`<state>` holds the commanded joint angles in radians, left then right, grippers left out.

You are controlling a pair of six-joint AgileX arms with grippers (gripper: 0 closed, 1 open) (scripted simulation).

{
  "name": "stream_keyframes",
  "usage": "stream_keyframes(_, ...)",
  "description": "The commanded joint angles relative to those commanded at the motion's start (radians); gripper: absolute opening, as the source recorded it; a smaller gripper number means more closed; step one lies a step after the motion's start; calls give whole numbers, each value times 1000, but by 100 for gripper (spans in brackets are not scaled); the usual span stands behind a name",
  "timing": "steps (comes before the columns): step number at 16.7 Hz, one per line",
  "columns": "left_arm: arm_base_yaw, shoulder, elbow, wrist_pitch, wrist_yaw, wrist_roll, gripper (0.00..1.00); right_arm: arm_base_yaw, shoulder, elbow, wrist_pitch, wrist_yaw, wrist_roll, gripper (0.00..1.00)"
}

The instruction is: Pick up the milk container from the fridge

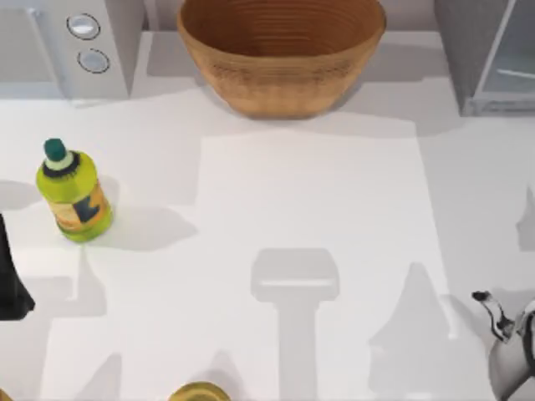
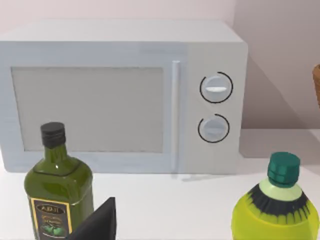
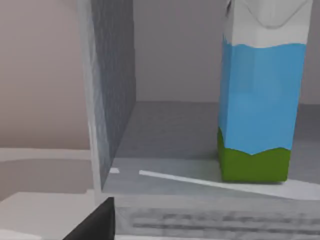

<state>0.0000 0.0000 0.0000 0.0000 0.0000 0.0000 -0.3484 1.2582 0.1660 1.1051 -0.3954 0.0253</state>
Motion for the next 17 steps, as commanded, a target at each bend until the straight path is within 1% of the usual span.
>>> stream_keyframes(4,0,0,0,0,0,0,100,-105,299,16,294,-72,-1,100)
stream_keyframes(8,0,0,0,0,0,0,100,-173,482,19,477,-113,-1,100)
stream_keyframes(10,0,0,0,0,0,0,100,-186,516,16,510,-120,0,100)
stream_keyframes(17,0,0,0,0,0,0,100,-178,526,29,502,-113,-1,100)
